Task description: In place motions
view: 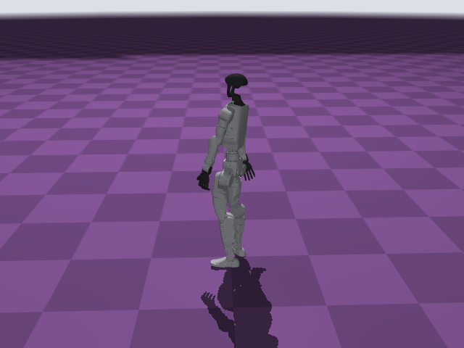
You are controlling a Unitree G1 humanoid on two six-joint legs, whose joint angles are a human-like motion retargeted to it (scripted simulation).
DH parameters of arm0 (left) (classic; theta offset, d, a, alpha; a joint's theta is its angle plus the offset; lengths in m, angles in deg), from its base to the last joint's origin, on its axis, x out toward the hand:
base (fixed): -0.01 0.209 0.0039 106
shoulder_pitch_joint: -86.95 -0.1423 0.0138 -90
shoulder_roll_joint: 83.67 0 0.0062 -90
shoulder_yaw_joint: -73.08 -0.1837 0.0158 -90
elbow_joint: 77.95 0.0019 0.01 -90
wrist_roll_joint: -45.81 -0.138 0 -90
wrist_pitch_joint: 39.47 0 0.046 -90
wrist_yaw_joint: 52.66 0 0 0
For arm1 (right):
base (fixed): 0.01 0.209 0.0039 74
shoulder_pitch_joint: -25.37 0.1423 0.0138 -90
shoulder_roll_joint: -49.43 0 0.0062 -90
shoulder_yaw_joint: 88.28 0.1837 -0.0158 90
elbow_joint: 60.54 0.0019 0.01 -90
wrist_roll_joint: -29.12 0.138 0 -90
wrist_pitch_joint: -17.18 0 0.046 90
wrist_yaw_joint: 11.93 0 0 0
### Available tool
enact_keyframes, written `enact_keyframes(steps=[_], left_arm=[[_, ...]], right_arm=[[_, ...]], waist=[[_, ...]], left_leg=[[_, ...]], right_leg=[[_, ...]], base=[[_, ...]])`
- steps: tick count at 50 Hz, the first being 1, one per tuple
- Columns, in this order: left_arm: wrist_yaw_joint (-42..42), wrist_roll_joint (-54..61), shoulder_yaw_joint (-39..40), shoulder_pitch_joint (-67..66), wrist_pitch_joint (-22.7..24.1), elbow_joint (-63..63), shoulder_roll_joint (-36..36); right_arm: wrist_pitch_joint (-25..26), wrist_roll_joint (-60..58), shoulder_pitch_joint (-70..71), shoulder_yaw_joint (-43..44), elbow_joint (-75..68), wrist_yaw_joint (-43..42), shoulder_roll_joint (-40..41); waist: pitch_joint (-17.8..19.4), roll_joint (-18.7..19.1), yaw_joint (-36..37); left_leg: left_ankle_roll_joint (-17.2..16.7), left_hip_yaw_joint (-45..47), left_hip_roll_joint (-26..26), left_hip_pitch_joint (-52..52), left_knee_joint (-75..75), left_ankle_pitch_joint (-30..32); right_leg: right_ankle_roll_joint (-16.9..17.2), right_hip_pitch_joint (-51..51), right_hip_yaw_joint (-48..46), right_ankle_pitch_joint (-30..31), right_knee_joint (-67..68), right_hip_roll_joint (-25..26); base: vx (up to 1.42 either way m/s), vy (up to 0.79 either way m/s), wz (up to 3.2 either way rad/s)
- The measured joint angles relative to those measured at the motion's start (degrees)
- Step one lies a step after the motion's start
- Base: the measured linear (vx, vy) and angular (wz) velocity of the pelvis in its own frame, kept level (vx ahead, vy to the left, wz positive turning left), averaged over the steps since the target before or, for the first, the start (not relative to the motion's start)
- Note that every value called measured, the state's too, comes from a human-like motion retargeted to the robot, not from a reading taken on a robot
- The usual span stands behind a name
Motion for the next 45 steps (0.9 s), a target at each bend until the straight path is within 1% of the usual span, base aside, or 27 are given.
enact_keyframes(steps=[2, 5, 8, 10, 13, 15, 17, 20, 23, 25, 27, 29, 32, 33, 35, 37, 40, 42, 45], left_arm=[[2.2, -0.7, 3.7, -6.7, -1.7, 5.7, 1.4], [4.6, -0.4, 9.5, -20.4, -8.6, 7.1, 3.8], [2.7, 1.9, 13.8, -33.8, -11.9, 7.1, 5.3], [-0.6, 1.8, 16.4, -41.1, -13.7, 7.1, 6.1], [-2.8, -0.2, 20.2, -48.2, -14.9, 7.1, 6.7], [-2.2, -0.5, 21.5, -50.3, -15.7, 7.1, 6.8], [-1.7, -0.4, 21.9, -50.2, -16.3, 7.1, 6.9], [-2.6, 0.5, 20.4, -46.7, -16.4, 7.1, 6.7], [-3.6, 2.8, 16.0, -39.1, -16.5, 7.1, 6.0], [-2.4, 5.3, 12.2, -32.4, -17.0, 7.1, 5.0], [0.7, 7.0, 8.2, -24.3, -17.1, 7.1, 3.6], [1.7, 6.7, 4.7, -15.1, -16.2, 7.1, 2.2], [-1.2, 3.7, 1.3, -1.5, -13.4, 6.9, 0.4], [-2.5, 2.9, 0.6, 1.8, -12.5, 6.5, 0.0], [-5.2, 1.2, -0.6, 9.0, -10.1, 1.1, -0.5], [-4.6, 1.0, -1.0, 14.1, -7.9, -4.2, -1.3], [-2.1, 1.6, -1.5, 19.2, -4.7, -10.3, -2.1], [-0.3, 2.6, -2.1, 22.2, -1.6, -14.5, -2.1], [2.1, 4.1, -3.2, 23.5, 1.3, -17.8, -2.1]], right_arm=[[-1.7, -3.4, 6.9, -3.2, 3.3, 5.8, 3.1], [-4.7, -7.2, 14.9, -6.6, 13.7, 15.3, 8.4], [-8.2, -6.3, 21.7, -8.8, 22.7, 21.5, 12.4], [-10.8, -4.1, 25.6, -10.0, 27.4, 23.7, 14.4], [-15.5, 0.5, 29.3, -11.7, 31.4, 24.0, 16.0], [-17.1, 2.5, 30.2, -12.2, 32.8, 23.7, 16.5], [-17.2, 3.8, 29.8, -12.1, 33.5, 24.2, 16.6], [-16.7, 4.3, 26.2, -11.9, 33.3, 26.1, 16.2], [-16.1, 2.0, 20.6, -11.9, 30.5, 24.7, 14.3], [-16.4, -0.5, 16.2, -12.0, 26.5, 20.2, 12.6], [-15.9, -3.3, 12.3, -11.4, 19.8, 12.8, 10.3], [-12.8, -6.4, 8.9, -9.4, 11.6, 4.7, 7.8], [-5.0, -9.4, 3.6, -4.1, 1.5, -3.5, 3.6], [-2.8, -9.5, 1.8, -2.5, 0.4, -4.7, 2.4], [1.4, -8.7, -4.9, 1.8, 0.0, -5.1, -1.4], [0.5, -7.5, -10.9, 5.6, 0.0, -3.6, -4.5], [-2.4, -5.5, -17.5, 9.7, 0.0, -1.9, -7.9], [-2.5, -3.7, -21.5, 12.5, 0.0, -3.6, -10.0], [-1.0, -0.2, -24.8, 14.6, 0.0, -9.4, -11.2]], waist=[[-0.1, 0.3, 0.8], [0.4, 0.4, 1.1], [0.9, 0.7, 0.5], [0.9, 1.0, -0.3], [0.6, 1.2, -1.3], [0.5, 1.3, -1.6], [0.5, 1.2, -1.6], [0.2, 0.8, -1.5], [-0.1, 0.3, -1.5], [-0.4, 0.0, -1.8], [-0.5, -0.2, -2.0], [-0.5, -0.3, -1.9], [-0.6, -0.4, -1.8], [-0.5, -0.4, -1.8], [-0.4, -0.6, -2.6], [-0.2, -0.8, -2.9], [0.2, -1.3, -2.8], [0.6, -1.5, -2.9], [0.8, -1.5, -2.9]], left_leg=[[-0.2, 0.8, 0.2, 0.4, -0.2, -0.1], [-0.6, 1.9, 0.5, 1.1, -0.5, -0.1], [-0.9, 2.5, 0.8, 1.6, -0.7, 0.0], [-1.1, 2.6, 1.1, 1.5, -0.6, 0.0], [-1.3, 2.3, 1.4, 1.0, -0.4, 0.1], [-1.3, 2.0, 1.4, 0.9, -0.3, 0.2], [-1.3, 1.7, 1.3, 0.8, -0.3, 0.2], [-1.1, 1.2, 1.0, 0.6, -0.3, 0.3], [-1.0, 0.8, 0.6, 0.3, -0.2, 0.4], [-0.8, 0.6, 0.3, 0.2, -0.1, 0.4], [-0.5, 0.4, 0.0, 0.0, 0.0, 0.4], [-0.3, 0.7, -0.2, -0.1, 0.0, 0.4], [0.0, 0.8, -0.5, -0.6, 0.1, 0.2], [0.1, 0.8, -0.6, -0.7, 0.2, 0.1], [0.2, 0.5, -0.7, -1.2, 0.4, 0.0], [0.3, 0.2, -0.9, -1.5, 0.5, -0.1], [0.4, -0.1, -1.1, -1.5, 0.7, -0.3], [0.4, -0.2, -1.2, -1.5, 0.8, -0.4], [0.4, -0.2, -1.1, -1.6, 0.9, -0.5]], right_leg=[[0.1, -0.4, 0.6, 0.1, 0.3, 0.0], [0.2, -0.7, 1.3, 0.1, 0.6, 0.2], [0.2, -0.8, 1.5, 0.0, 0.8, 0.4], [0.3, -1.0, 1.5, -0.2, 1.0, 0.5], [0.4, -1.0, 0.9, -0.5, 1.1, 0.5], [0.4, -0.9, 0.5, -0.6, 1.1, 0.5], [0.5, -0.7, 0.2, -0.7, 1.0, 0.4], [0.5, -0.5, -0.3, -0.8, 0.9, 0.1], [0.5, -0.5, -0.6, -0.8, 0.9, -0.2], [0.6, -0.4, -0.9, -0.8, 0.9, -0.4], [0.6, -0.3, -1.0, -0.7, 0.8, -0.6], [0.6, -0.4, -0.7, -0.4, 0.6, -0.8], [0.6, -0.7, 0.0, 0.2, 0.2, -0.9], [0.6, -0.8, 0.2, 0.3, 0.1, -1.0], [0.6, -1.2, 0.5, 0.5, 0.0, -1.2], [0.6, -1.3, 0.8, 0.7, 0.0, -1.4], [0.5, -1.3, 1.3, 0.9, -0.1, -1.6], [0.4, -1.3, 1.4, 1.0, -0.2, -1.7], [0.4, -1.3, 1.5, 0.9, -0.1, -1.7]], base=[[-0.02, 0.00, -0.22], [-0.01, -0.04, -0.19], [0.00, 0.00, 0.00], [0.00, 0.00, 0.00], [-0.01, 0.01, 0.13], [-0.01, 0.01, 0.10], [0.00, 0.00, 0.00], [0.00, 0.00, 0.00], [0.00, 0.00, 0.00], [0.00, 0.00, 0.00], [-0.01, 0.03, 0.02], [-0.04, 0.05, -0.12], [-0.03, 0.03, -0.15], [0.00, 0.00, 0.00], [0.00, 0.00, 0.00], [0.00, 0.00, 0.00], [0.00, 0.00, 0.00], [0.00, 0.00, 0.00], [0.00, 0.00, 0.00]])
